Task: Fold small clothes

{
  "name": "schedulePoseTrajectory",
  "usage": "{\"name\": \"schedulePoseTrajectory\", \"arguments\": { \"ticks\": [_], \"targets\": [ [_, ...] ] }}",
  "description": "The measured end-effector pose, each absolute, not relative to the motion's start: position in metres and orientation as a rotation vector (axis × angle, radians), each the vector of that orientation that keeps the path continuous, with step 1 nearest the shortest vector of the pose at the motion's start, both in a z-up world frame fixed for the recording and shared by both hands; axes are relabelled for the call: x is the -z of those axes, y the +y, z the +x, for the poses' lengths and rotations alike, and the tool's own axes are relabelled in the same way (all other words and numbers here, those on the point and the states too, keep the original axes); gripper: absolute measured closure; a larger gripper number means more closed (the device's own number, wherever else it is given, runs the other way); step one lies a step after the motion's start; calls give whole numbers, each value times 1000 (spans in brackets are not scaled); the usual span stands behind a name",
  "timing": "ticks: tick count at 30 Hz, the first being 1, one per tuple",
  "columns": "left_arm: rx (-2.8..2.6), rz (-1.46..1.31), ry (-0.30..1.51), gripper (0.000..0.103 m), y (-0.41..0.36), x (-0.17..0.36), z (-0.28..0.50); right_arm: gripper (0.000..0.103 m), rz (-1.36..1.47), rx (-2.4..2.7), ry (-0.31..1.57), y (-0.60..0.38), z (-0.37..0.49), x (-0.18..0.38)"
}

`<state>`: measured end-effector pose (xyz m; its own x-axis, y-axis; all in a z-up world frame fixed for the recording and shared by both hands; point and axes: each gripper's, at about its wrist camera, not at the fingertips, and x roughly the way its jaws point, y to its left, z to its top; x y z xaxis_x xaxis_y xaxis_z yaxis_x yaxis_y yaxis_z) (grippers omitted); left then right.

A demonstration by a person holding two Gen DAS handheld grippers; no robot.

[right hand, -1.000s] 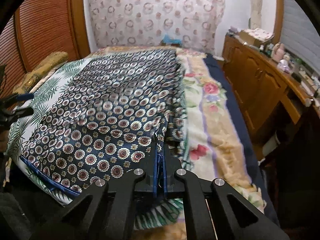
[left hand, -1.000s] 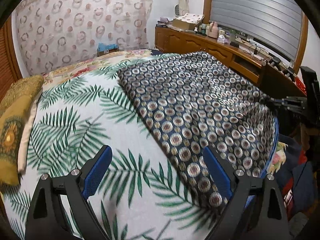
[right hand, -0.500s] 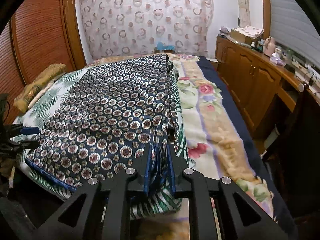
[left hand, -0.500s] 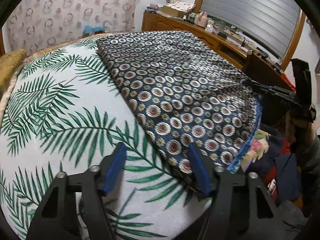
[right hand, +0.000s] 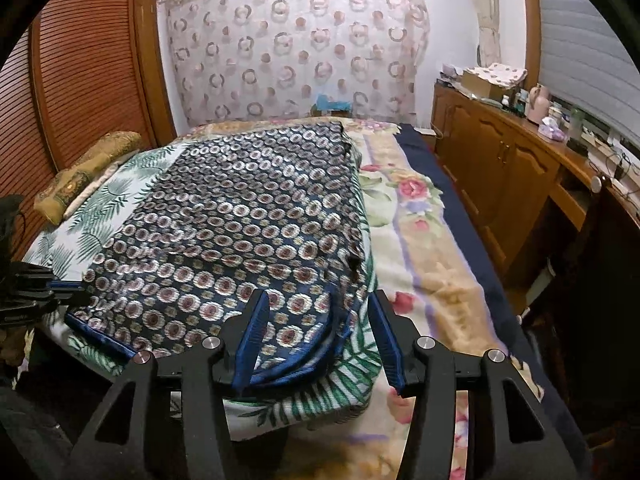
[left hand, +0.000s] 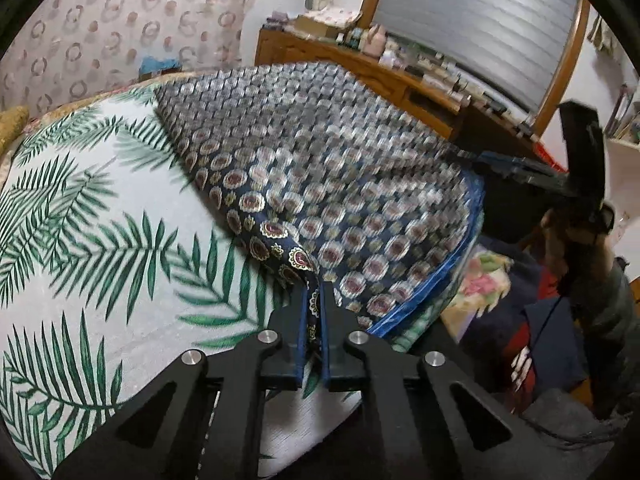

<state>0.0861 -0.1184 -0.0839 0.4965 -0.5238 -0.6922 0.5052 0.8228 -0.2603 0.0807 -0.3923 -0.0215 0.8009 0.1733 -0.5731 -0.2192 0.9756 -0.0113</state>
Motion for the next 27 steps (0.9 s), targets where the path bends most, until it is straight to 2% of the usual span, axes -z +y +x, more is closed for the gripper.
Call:
{"name": "schedulePoseTrajectory", "arguments": {
  "ticks": [9, 14, 27],
  "targets": [
    [664, -25, 733, 99, -136, 33, 100, 47, -97, -354, 581, -354, 63, 8],
    [666, -18, 688, 99, -144, 13, 113, 42, -113, -425, 576, -337, 57, 7],
    [629, -50, 678, 99, -144, 12, 138, 40, -176, -477, 631, -325, 61, 24]
  ]
}}
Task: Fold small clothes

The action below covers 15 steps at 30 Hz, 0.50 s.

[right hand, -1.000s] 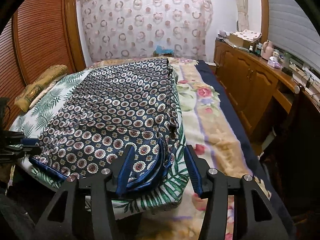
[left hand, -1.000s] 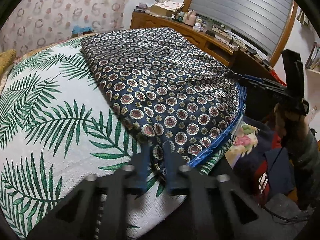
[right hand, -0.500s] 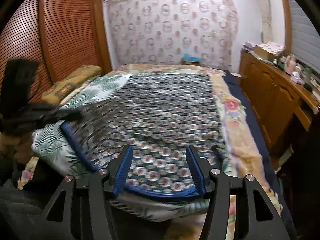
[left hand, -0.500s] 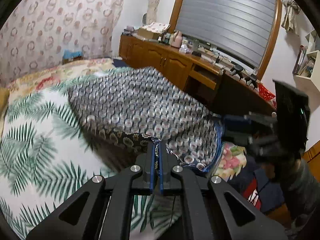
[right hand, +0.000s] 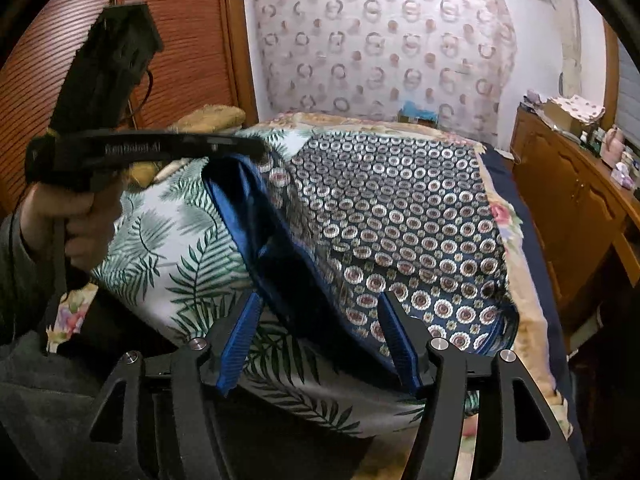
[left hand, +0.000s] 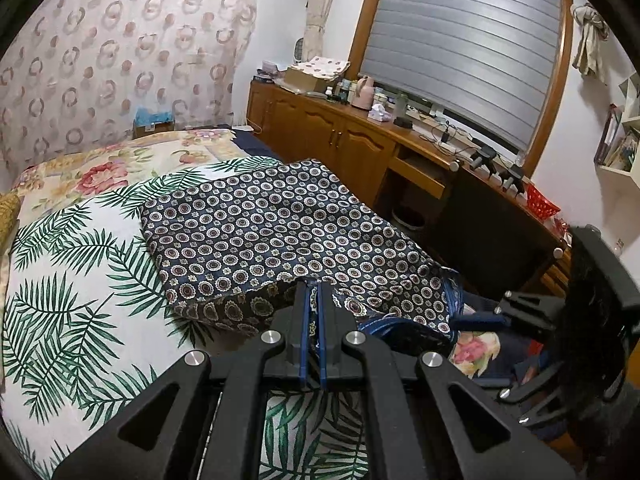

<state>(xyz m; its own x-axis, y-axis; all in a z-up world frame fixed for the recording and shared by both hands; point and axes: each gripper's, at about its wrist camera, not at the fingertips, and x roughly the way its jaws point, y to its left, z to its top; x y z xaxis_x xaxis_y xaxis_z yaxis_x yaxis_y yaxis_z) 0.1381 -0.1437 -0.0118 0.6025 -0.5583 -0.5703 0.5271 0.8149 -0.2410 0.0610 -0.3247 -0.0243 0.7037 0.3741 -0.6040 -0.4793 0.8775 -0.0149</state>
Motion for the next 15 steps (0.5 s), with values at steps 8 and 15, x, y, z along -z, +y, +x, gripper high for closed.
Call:
{"name": "schedulePoseTrajectory", "arguments": {
  "ticks": [8, 15],
  "targets": [
    [617, -68, 669, 99, -138, 10, 139, 40, -251, -395, 691, -326, 82, 39],
    [601, -87, 666, 99, -128, 10, 143, 52, -301, -347, 701, -343, 99, 45]
  ]
}}
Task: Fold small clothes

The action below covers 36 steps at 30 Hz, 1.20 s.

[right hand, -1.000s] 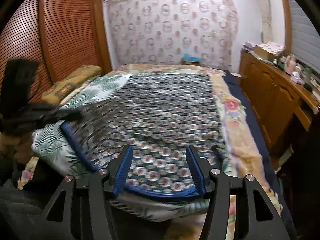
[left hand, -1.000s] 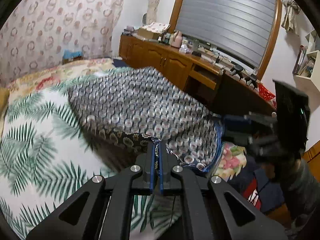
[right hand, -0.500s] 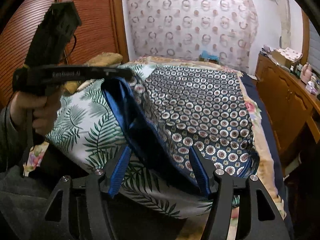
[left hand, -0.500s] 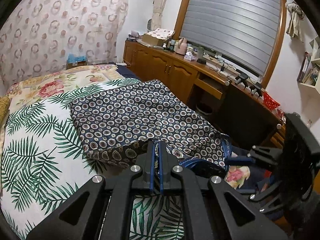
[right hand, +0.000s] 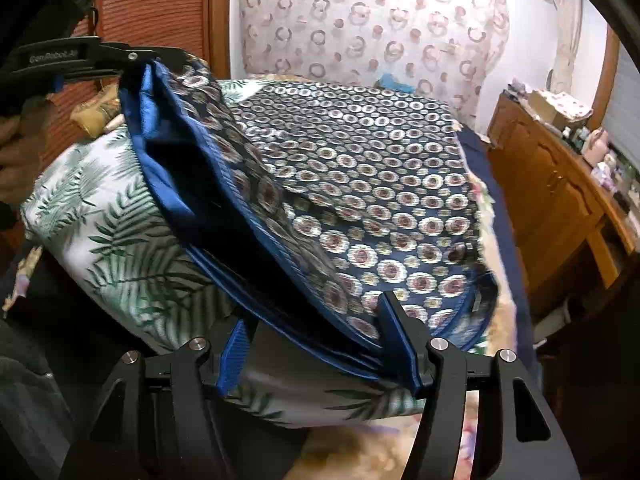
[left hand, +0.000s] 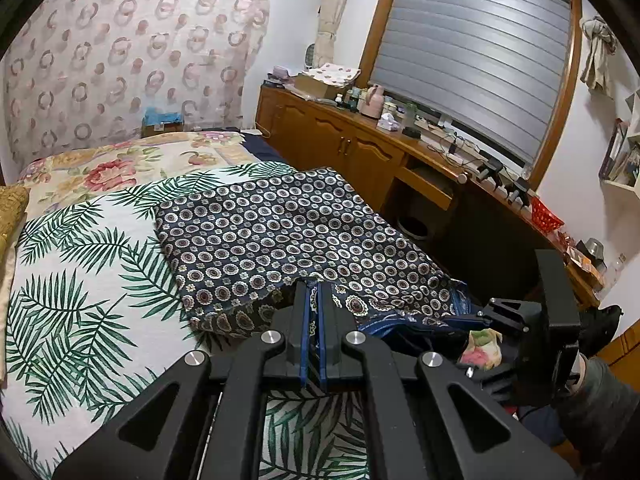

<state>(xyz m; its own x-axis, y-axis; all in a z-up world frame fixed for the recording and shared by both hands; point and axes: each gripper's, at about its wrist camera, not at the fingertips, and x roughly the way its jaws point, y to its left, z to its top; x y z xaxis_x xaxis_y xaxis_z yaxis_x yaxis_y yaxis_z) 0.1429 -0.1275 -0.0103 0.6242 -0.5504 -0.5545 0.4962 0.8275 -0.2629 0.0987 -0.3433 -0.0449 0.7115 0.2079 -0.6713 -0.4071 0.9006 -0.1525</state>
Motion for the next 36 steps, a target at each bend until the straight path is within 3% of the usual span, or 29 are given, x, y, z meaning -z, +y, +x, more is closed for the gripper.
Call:
{"name": "schedulePoseTrajectory", "arguments": {
  "ticks": [2, 3, 4, 6, 18, 36],
  "targets": [
    [599, -93, 665, 99, -125, 10, 145, 65, -305, -346, 689, -345, 100, 41],
    [596, -96, 664, 99, -124, 10, 146, 81, -304, -353, 681, -346, 103, 37],
    [593, -99, 661, 99, -121, 10, 147, 90, -307, -359, 672, -345, 106, 34],
    [580, -107, 655, 99, -117, 8, 151, 96, -300, -365, 639, -343, 113, 25],
    [514, -126, 647, 98, -97, 11, 185, 98, -288, -339, 478, -329, 176, -35],
    [471, -91, 699, 98, -97, 24, 263, 99, -333, -371, 502, -320, 274, -31]
  ]
}}
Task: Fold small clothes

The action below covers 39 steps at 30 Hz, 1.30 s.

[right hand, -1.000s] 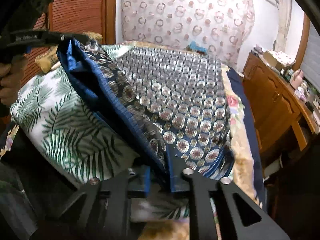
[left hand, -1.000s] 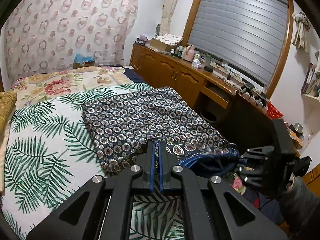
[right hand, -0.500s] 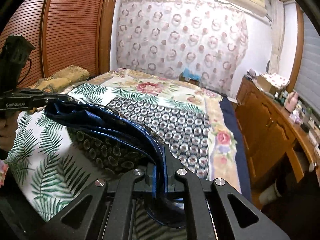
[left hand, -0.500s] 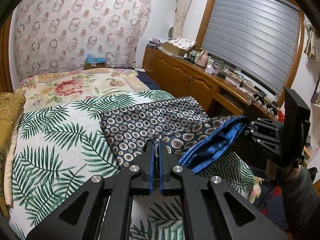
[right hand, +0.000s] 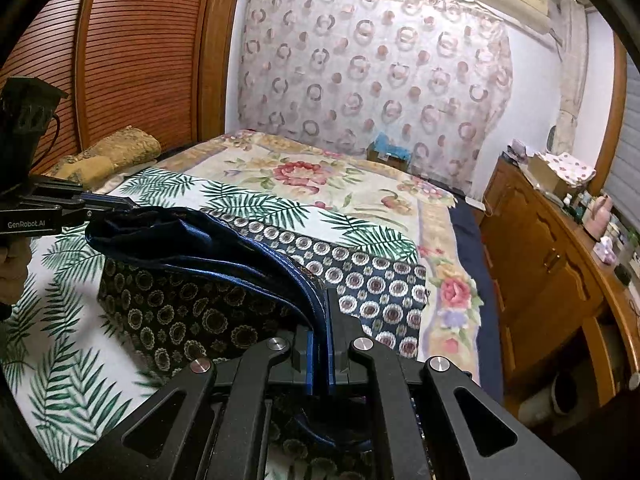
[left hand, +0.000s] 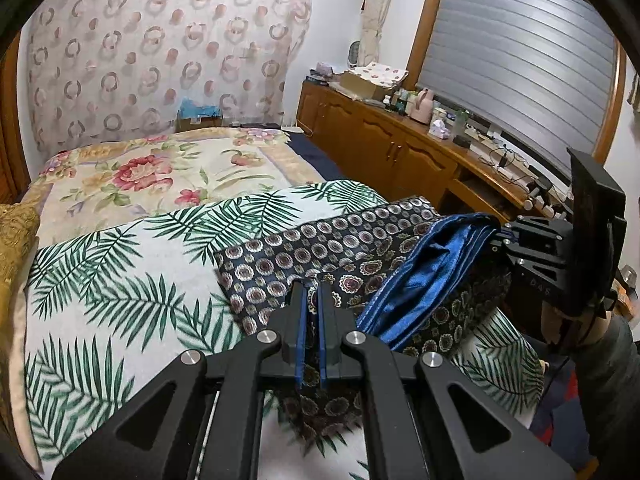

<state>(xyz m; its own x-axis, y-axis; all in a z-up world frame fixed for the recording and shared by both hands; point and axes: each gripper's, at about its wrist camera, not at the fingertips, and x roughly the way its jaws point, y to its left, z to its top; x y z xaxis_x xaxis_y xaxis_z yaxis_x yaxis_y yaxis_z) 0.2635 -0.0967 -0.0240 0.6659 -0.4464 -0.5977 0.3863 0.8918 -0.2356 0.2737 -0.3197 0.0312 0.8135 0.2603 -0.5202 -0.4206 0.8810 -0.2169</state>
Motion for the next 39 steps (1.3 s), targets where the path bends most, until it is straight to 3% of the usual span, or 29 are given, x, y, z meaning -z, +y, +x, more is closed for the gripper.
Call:
{"name": "schedulePoseTrajectory", "arguments": {
  "ticks": [10, 13, 14, 16, 18, 20, 27, 30, 33, 39],
  "targets": [
    [453, -41, 708, 97, -96, 31, 293, 99, -373, -385, 543, -306, 312, -26],
    [466, -22, 702, 76, -96, 32, 293, 99, -388, -387, 562, -303, 322, -23],
    [453, -12, 692, 61, -96, 31, 292, 99, -388, -387, 567, -301, 325, -25],
    [450, -4, 674, 53, -94, 29, 291, 99, -387, -394, 578, -301, 330, -24],
    [455, -22, 677, 36, -89, 30, 294, 99, -390, -396, 584, -299, 332, -25],
    [462, -36, 695, 29, -85, 34, 298, 99, -392, -396, 587, -298, 335, -27],
    [444, -55, 755, 28, -83, 53, 307, 98, -325, -420, 590, -304, 349, -45],
    [431, -56, 785, 27, -85, 61, 311, 81, -320, -400, 565, -305, 353, -52],
    [429, -52, 807, 27, -88, 68, 317, 53, -276, -401, 550, -311, 355, -59],
    [396, -51, 822, 27, -87, 71, 338, 49, -191, -312, 539, -339, 333, -67]
  ]
}}
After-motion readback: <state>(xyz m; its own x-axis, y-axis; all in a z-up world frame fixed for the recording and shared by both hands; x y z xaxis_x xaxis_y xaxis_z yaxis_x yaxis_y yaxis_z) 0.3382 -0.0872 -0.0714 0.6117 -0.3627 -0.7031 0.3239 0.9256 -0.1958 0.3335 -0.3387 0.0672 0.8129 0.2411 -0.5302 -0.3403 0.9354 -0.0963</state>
